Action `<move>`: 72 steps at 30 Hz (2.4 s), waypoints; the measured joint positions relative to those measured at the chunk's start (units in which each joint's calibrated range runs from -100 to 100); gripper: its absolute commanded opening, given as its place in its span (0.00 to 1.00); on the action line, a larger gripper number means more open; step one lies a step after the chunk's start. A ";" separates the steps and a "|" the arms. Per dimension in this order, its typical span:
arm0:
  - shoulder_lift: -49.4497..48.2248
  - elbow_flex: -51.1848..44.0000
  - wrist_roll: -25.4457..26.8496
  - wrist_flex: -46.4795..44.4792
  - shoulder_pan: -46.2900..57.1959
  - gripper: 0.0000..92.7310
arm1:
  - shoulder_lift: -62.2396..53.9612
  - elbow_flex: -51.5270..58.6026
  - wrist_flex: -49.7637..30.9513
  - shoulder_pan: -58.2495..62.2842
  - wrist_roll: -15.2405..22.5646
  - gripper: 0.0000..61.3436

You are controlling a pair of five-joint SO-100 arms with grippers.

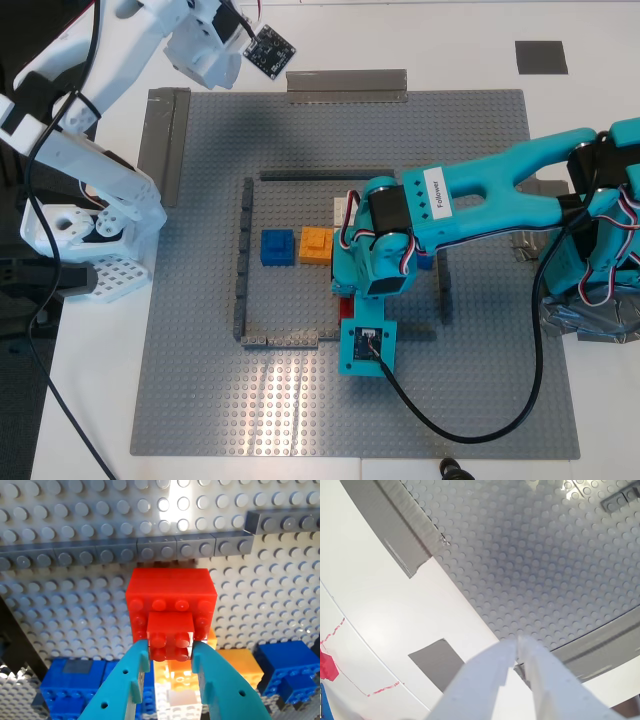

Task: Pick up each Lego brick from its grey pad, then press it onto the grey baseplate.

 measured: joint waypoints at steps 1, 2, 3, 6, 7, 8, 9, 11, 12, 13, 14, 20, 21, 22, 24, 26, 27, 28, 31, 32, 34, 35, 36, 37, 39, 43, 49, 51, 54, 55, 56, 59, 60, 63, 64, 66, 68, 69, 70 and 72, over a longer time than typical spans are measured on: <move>0.00 0.00 0.00 0.00 0.00 0.00 | -0.09 0.00 0.00 0.09 0.10 0.00; 0.00 0.10 0.00 0.00 0.00 0.00 | -0.26 0.00 0.00 0.09 0.10 0.00; 0.00 0.10 0.00 0.00 0.00 0.00 | -0.35 0.00 0.00 0.09 0.15 0.00; 0.00 0.10 0.00 0.00 0.00 0.00 | -0.52 0.00 0.00 0.09 0.20 0.00; 0.00 0.10 0.00 0.00 -0.07 0.00 | -0.60 0.00 0.00 0.09 0.20 0.00; 0.00 0.10 0.00 -0.26 -0.07 0.00 | -0.69 0.00 0.00 0.09 0.20 0.00; 0.00 0.10 0.00 -0.78 -0.07 0.00 | -0.69 0.00 0.00 0.09 0.20 0.00; 0.00 0.10 0.00 -1.39 -0.07 0.00 | -0.69 0.00 0.00 0.09 0.10 0.00; 0.00 0.10 0.00 -1.65 -0.07 0.00 | -0.69 0.00 0.00 0.09 -0.05 0.00; 0.00 0.10 0.00 -1.83 -0.07 0.00 | -0.69 0.00 0.08 0.09 -0.34 0.00; 0.00 0.10 0.00 -1.83 -0.07 0.00 | -0.69 0.00 0.48 0.09 -0.44 0.00; 0.00 0.10 0.00 -1.83 -0.07 0.00 | -0.69 0.00 0.97 0.09 -0.64 0.00; 0.00 0.10 0.00 -1.83 -0.07 0.00 | -0.69 0.00 0.97 0.09 -0.64 0.00; 0.00 0.10 0.00 -1.83 -0.07 0.01 | -0.69 0.00 0.97 0.09 -0.64 0.00; 0.00 0.10 0.00 -1.83 -0.07 0.04 | -0.69 0.00 0.97 0.09 -0.64 0.00; 0.00 0.10 0.00 -1.83 -0.07 0.06 | -0.69 0.00 0.97 0.09 -0.64 0.00; 0.00 0.10 0.00 -1.83 -0.07 0.06 | -0.69 0.00 0.97 0.09 -0.64 0.00; 0.00 0.10 0.00 -1.83 -0.07 0.06 | -0.69 0.00 0.97 0.36 -0.64 0.00; 0.00 0.10 0.00 -1.83 -0.07 0.07 | -0.69 0.00 0.97 1.45 -0.64 0.00; 0.00 0.10 0.00 -1.83 -0.07 0.08 | -0.69 0.00 0.97 1.91 -0.64 0.00; 0.00 0.10 0.00 -1.83 -0.07 0.14 | -0.69 0.00 0.97 2.55 -0.93 0.00; 0.00 0.39 0.00 -1.83 -0.07 0.16 | -0.69 0.00 0.97 2.73 -1.08 0.00; 0.00 0.39 0.00 -1.83 -0.07 0.17 | -0.69 0.00 0.97 2.82 -1.12 0.00; 0.00 0.39 0.00 -1.83 -0.07 0.17 | -0.69 0.00 0.88 2.91 -1.12 0.00; 0.00 0.39 0.00 -1.83 -0.07 0.18 | -0.69 0.00 0.40 3.09 -1.12 0.00; 0.00 0.39 0.00 -1.83 -0.44 0.18 | -0.69 0.00 -0.32 3.82 -1.12 0.00; 0.00 0.39 0.00 -1.83 -0.96 0.18 | -0.69 0.00 0.00 4.00 -1.08 0.00; -0.08 0.39 0.00 -1.48 -0.96 0.18 | -0.69 0.00 0.56 4.00 -0.73 0.00; -1.27 0.39 0.00 -0.70 -0.89 0.18 | -0.69 0.00 0.80 4.00 -0.64 0.00; -1.78 0.39 0.00 -0.43 -0.89 0.18 | -0.69 0.00 0.80 4.00 -0.64 0.00; -2.37 0.39 0.00 0.26 -0.89 0.18 | -0.69 0.00 0.80 4.00 -0.64 0.00; -4.65 0.39 0.00 0.87 -0.89 0.18 | -0.69 0.00 1.21 4.00 -0.64 0.00; -5.49 0.39 0.00 1.13 -0.89 0.18 | -0.69 0.00 1.53 4.00 -0.64 0.00; -8.37 0.39 0.00 2.52 -0.89 0.18 | -0.69 0.00 2.25 4.27 -0.64 0.00; -9.30 0.39 0.00 3.13 -0.89 0.18 | -0.69 0.00 2.49 4.45 -0.64 0.00; -11.75 0.39 0.00 4.61 -0.37 0.18 | -0.69 0.00 3.06 4.73 -0.64 0.00; -14.29 0.39 0.00 5.65 2.00 0.18 | -0.69 0.00 3.46 4.64 -0.64 0.00; -15.38 0.39 0.00 5.91 3.85 0.17 | -0.69 0.00 3.54 4.36 -0.64 0.00; -16.15 0.39 0.00 6.00 6.22 0.16 | -0.69 0.00 3.54 4.00 -0.64 0.00; -17.50 0.39 0.16 6.09 11.84 0.09 | -0.69 0.00 3.54 3.45 -0.64 0.00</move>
